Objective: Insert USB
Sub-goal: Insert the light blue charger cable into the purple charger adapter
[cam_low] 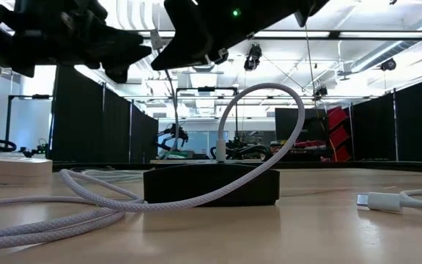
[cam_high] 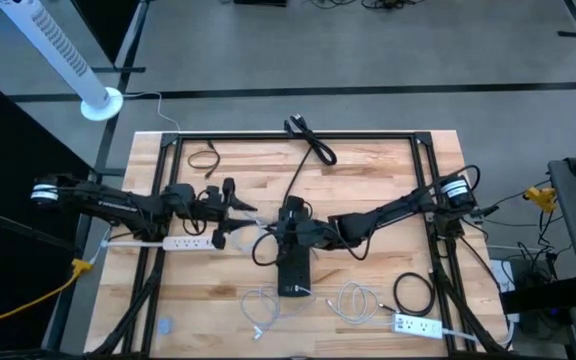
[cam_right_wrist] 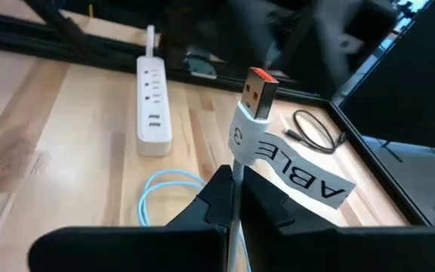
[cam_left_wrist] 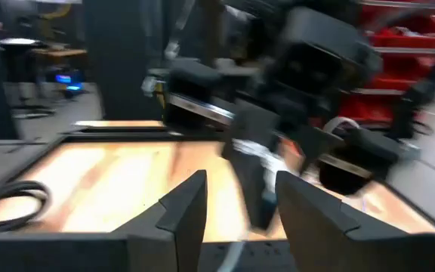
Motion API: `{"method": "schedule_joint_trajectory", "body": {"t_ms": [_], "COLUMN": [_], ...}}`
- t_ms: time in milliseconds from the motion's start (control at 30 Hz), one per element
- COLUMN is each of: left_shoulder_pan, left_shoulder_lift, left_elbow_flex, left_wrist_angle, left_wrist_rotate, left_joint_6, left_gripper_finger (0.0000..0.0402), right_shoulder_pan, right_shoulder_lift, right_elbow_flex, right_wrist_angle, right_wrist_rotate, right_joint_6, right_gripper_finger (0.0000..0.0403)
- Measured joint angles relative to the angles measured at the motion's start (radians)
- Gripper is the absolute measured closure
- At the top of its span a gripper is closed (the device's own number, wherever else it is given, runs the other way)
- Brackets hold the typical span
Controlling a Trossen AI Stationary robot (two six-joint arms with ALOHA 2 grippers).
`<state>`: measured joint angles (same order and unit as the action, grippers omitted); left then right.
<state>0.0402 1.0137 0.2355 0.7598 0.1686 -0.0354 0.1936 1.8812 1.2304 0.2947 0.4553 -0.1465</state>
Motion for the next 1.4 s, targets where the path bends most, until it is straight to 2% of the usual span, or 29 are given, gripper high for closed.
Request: {"method": "schedule_joint_trajectory", "body": {"t_ms": [67,167,333,467,900,1000,1200,1400], "left_shoulder_pan": [-0.010,-0.021,-0.020,-0.020,-0.020,-0.020,-0.020,-0.020], "left_shoulder_lift": [0.025,0.060,0.097,0.098,0.097,0.097,0.097,0.097], "left_elbow_flex": [0.011,0.035,0.065,0.072,0.073,0.079,0.079,0.079], "left_wrist_angle": [-0.001,0.003,0.001,0.002,0.017,0.021,0.022,0.022], "left_wrist_rotate": [0.044,0.050,-0.006,-0.043,-0.047,-0.079,-0.080,-0.077], "left_joint_6": [-0.001,-0.003,-0.003,0.003,-0.008,-0.021,-0.014,-0.013], "left_gripper_finger": [0.0266,0.0283,0.0308,0.0321,0.0335,0.0340,0.0394,0.0400], "right_shoulder_pan": [-0.006,-0.015,-0.018,-0.017,-0.022,-0.022,-0.023,-0.023], "right_shoulder_lift": [0.000,0.000,0.000,0.000,0.001,0.001,0.001,0.002], "right_elbow_flex": [0.000,0.000,0.000,-0.001,-0.002,-0.002,-0.005,-0.006], "right_wrist_angle": [0.003,0.002,0.000,-0.008,-0.008,-0.008,-0.009,-0.010], "right_wrist_rotate": [-0.001,-0.001,-0.001,-0.002,-0.003,-0.002,-0.001,-0.001], "right_joint_6": [0.015,0.017,0.035,0.045,0.059,0.061,0.061,0.068], "right_gripper_finger": [0.0401,0.0401,0.0401,0.0401,0.0400,0.0400,0.0400,0.0400]}}
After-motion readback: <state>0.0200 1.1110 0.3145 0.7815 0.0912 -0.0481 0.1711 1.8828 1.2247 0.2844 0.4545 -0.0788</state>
